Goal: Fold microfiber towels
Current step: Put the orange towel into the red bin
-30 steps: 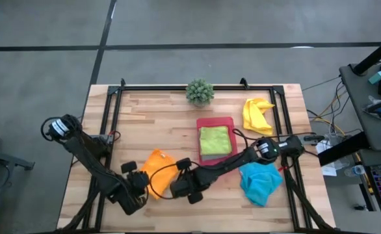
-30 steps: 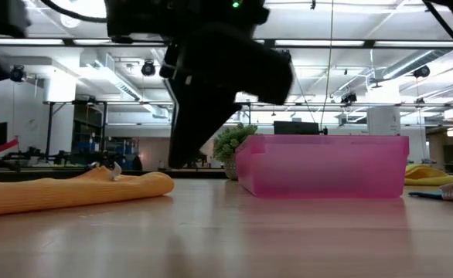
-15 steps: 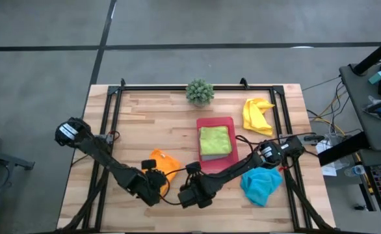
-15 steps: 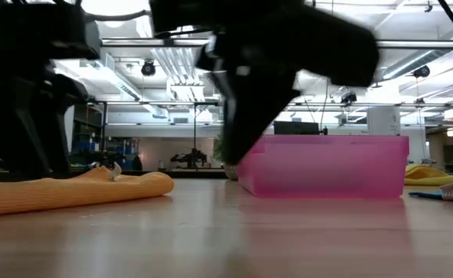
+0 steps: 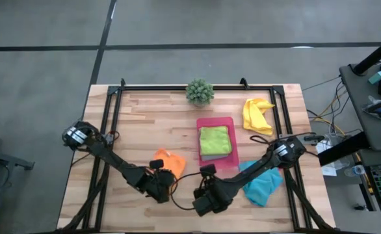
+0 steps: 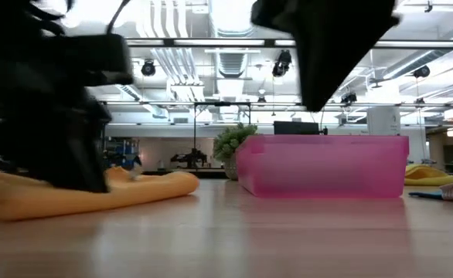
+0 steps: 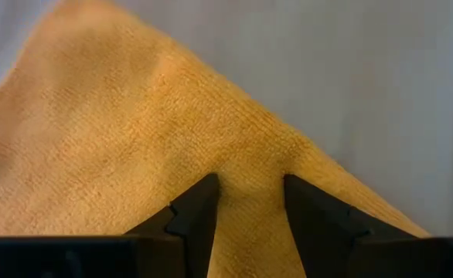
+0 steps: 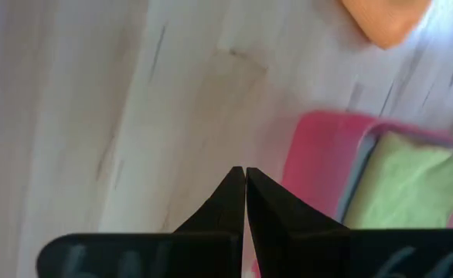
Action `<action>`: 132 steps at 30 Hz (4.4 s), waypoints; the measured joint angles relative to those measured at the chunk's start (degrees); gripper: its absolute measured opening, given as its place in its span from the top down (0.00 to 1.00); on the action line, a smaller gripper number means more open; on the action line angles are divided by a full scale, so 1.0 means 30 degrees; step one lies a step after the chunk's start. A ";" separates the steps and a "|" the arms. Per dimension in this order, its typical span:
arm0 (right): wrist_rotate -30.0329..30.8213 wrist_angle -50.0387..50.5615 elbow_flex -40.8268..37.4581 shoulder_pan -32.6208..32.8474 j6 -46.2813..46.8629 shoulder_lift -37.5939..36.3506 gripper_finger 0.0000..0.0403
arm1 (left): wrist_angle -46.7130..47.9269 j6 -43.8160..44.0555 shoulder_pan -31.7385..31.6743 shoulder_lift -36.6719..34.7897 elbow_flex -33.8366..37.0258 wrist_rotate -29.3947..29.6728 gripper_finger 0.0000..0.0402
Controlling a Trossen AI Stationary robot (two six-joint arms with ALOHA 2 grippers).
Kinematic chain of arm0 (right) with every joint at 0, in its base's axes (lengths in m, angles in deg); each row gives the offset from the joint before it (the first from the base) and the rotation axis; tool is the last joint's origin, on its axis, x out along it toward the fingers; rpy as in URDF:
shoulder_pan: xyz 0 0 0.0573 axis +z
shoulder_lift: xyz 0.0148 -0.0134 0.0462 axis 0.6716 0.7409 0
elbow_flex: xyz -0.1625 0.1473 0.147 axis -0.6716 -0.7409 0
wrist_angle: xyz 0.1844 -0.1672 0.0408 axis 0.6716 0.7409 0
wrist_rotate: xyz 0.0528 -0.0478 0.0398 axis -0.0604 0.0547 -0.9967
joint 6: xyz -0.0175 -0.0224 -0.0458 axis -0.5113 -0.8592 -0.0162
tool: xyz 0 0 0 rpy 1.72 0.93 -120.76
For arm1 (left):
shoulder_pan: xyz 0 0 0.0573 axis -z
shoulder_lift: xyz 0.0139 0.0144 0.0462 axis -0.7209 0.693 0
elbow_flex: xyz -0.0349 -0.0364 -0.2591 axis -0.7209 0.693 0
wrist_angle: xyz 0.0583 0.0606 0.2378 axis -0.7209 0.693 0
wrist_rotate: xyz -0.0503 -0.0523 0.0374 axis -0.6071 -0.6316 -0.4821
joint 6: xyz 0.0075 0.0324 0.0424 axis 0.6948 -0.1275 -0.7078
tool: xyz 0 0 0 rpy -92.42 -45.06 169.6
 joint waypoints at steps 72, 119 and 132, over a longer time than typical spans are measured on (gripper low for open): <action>0.0823 -2.4966 -1.3570 -0.2352 1.7758 -0.3690 0.98 | -0.1784 0.4891 -0.3971 -0.7664 0.7848 -0.4197 0.36; 0.2438 -2.3486 -1.2977 -0.0274 2.3698 -0.1630 0.50 | -1.8131 0.6341 0.0175 -0.0281 0.7752 -0.0209 0.97; 0.2681 -2.4047 -1.2974 -0.0619 2.0019 -0.1600 0.92 | -1.8265 0.5901 0.0189 -0.0306 0.7701 -0.0029 0.97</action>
